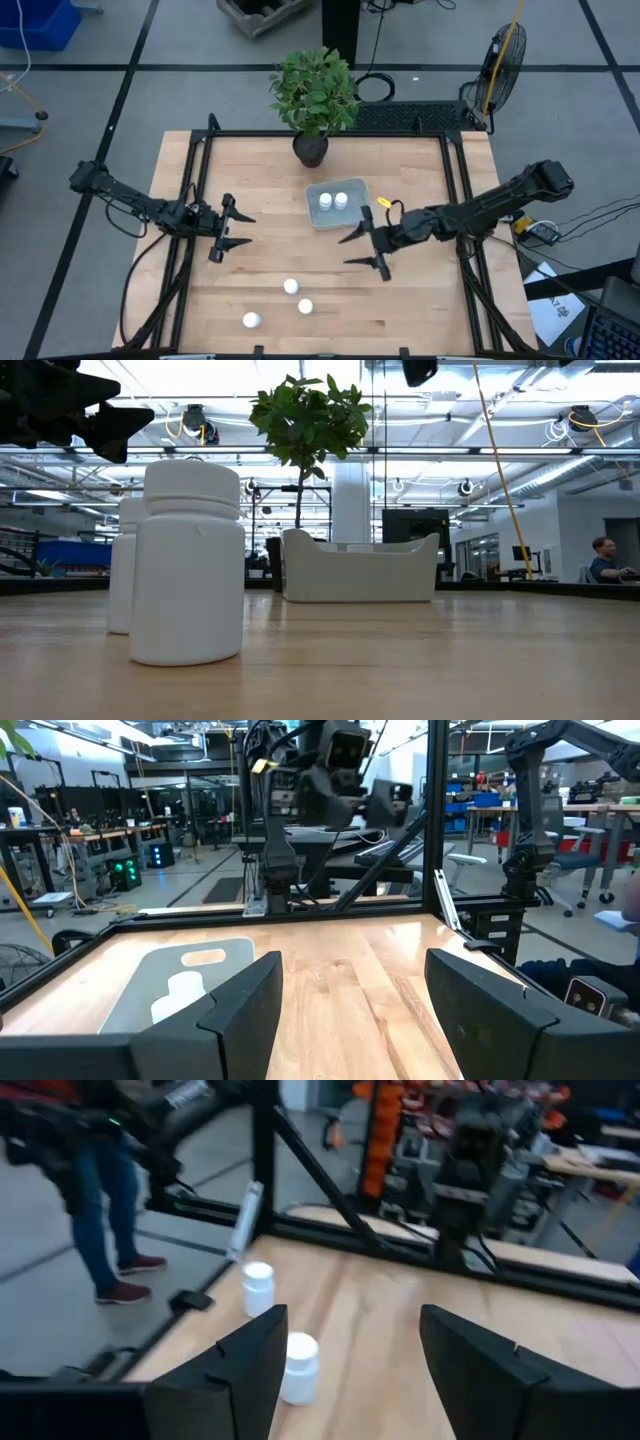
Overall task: Pick and place pill bottles into a basket
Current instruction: Put the white pill bottle into the gray bin
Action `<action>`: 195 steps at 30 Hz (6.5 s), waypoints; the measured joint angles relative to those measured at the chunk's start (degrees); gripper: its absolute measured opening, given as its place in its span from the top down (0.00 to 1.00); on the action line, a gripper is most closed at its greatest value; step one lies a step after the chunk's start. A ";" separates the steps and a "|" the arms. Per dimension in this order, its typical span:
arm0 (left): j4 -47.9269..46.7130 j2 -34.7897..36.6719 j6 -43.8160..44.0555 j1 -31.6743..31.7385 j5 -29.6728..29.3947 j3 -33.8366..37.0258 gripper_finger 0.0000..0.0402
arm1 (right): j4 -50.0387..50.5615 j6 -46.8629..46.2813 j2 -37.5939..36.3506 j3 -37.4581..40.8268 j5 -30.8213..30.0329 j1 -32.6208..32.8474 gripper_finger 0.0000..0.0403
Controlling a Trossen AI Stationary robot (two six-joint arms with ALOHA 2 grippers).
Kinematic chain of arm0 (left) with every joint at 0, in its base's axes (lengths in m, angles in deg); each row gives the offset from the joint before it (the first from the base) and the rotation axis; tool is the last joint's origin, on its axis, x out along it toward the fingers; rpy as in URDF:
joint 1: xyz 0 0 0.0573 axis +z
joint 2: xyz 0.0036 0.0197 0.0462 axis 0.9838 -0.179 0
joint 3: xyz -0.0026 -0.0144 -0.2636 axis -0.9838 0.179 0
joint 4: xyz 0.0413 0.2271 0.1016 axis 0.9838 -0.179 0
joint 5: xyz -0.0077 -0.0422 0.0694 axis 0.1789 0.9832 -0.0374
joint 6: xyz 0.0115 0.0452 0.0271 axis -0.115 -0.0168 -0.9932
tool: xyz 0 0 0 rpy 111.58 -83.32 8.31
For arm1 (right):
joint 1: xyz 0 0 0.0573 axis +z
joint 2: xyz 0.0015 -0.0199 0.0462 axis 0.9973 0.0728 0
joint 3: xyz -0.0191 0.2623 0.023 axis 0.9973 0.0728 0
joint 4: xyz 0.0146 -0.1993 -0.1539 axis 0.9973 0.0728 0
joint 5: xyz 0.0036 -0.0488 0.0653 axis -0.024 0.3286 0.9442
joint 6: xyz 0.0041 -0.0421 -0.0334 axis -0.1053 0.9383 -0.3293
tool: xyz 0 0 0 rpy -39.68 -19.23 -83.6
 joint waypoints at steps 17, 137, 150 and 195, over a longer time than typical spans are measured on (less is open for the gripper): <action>0.00 0.00 0.00 0.01 0.01 0.00 0.38 | 0.02 -2.14 -0.97 -0.02 -0.02 7.13 0.45; 4.60 -2.09 10.99 0.03 -3.30 -0.02 0.38 | 28.47 -10.70 -74.61 38.36 4.60 6.21 1.00; 8.92 -16.28 21.25 -0.06 -9.43 -0.02 0.38 | 25.12 -10.38 -74.60 42.74 13.26 -1.79 1.00; -1.71 -68.14 25.37 -18.26 -17.04 -34.86 0.38 | 21.17 -13.51 -71.38 45.64 3.16 -3.46 1.00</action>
